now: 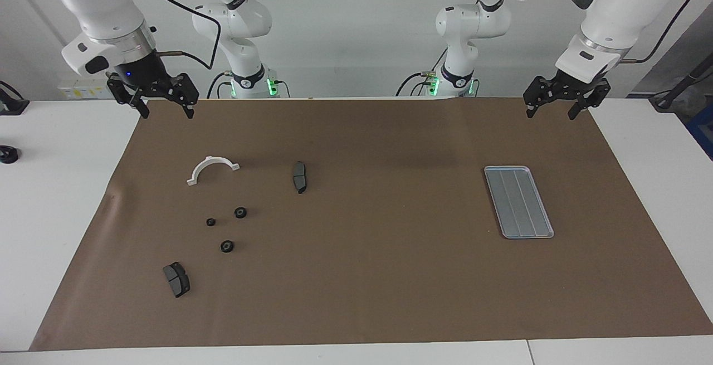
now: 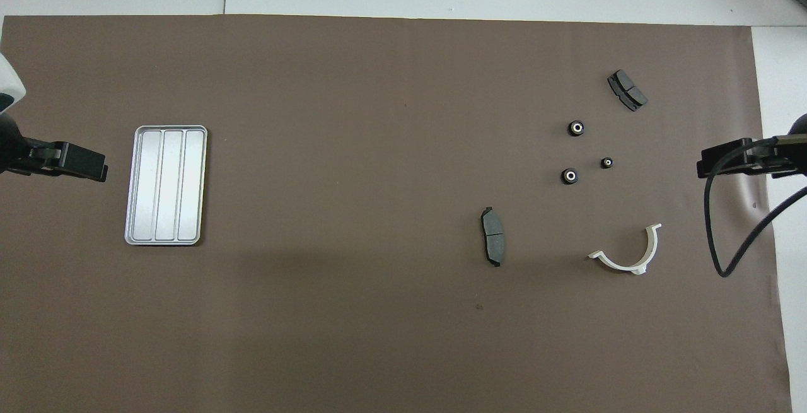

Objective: Pick bearing gear from pile to tray
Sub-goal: 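Reach the right gripper toward a small black bearing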

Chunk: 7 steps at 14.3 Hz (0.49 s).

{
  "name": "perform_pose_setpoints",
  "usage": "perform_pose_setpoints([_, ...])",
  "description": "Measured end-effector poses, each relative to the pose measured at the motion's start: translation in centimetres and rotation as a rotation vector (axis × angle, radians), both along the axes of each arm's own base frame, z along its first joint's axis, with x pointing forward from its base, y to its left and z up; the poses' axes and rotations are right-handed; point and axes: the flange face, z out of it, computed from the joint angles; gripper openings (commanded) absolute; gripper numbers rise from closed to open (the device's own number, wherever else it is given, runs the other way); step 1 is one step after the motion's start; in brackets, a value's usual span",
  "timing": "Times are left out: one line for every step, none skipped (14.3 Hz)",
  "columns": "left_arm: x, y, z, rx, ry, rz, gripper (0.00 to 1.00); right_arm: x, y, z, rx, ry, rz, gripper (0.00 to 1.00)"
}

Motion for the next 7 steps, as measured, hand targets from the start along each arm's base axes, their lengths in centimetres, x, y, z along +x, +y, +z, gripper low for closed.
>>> perform_pose_setpoints([0.00,0.00,0.00,0.000,0.000,0.000,1.00,0.00,0.00,-0.08,0.000,0.002,0.000,1.00])
perform_pose_setpoints([0.00,0.00,0.00,0.000,0.000,0.000,1.00,-0.01,0.00,-0.13,0.000,0.003,0.000,1.00])
perform_pose_setpoints([0.00,0.00,0.00,0.000,0.000,0.000,1.00,-0.01,0.00,-0.16,0.000,0.003,0.000,1.00])
perform_pose_setpoints([0.00,0.00,0.00,0.000,0.000,0.000,1.00,-0.01,0.00,-0.18,0.000,0.004,0.000,1.00])
perform_pose_setpoints([0.00,0.00,0.00,0.000,0.000,0.000,1.00,-0.01,0.00,-0.23,0.000,0.004,0.000,1.00])
perform_pose_setpoints([0.00,0.00,0.00,0.000,0.000,0.000,1.00,-0.02,0.00,-0.32,0.000,0.006,0.000,1.00])
perform_pose_setpoints([0.00,0.00,0.00,0.000,0.000,0.000,1.00,-0.03,0.00,-0.43,0.000,0.009,0.000,1.00])
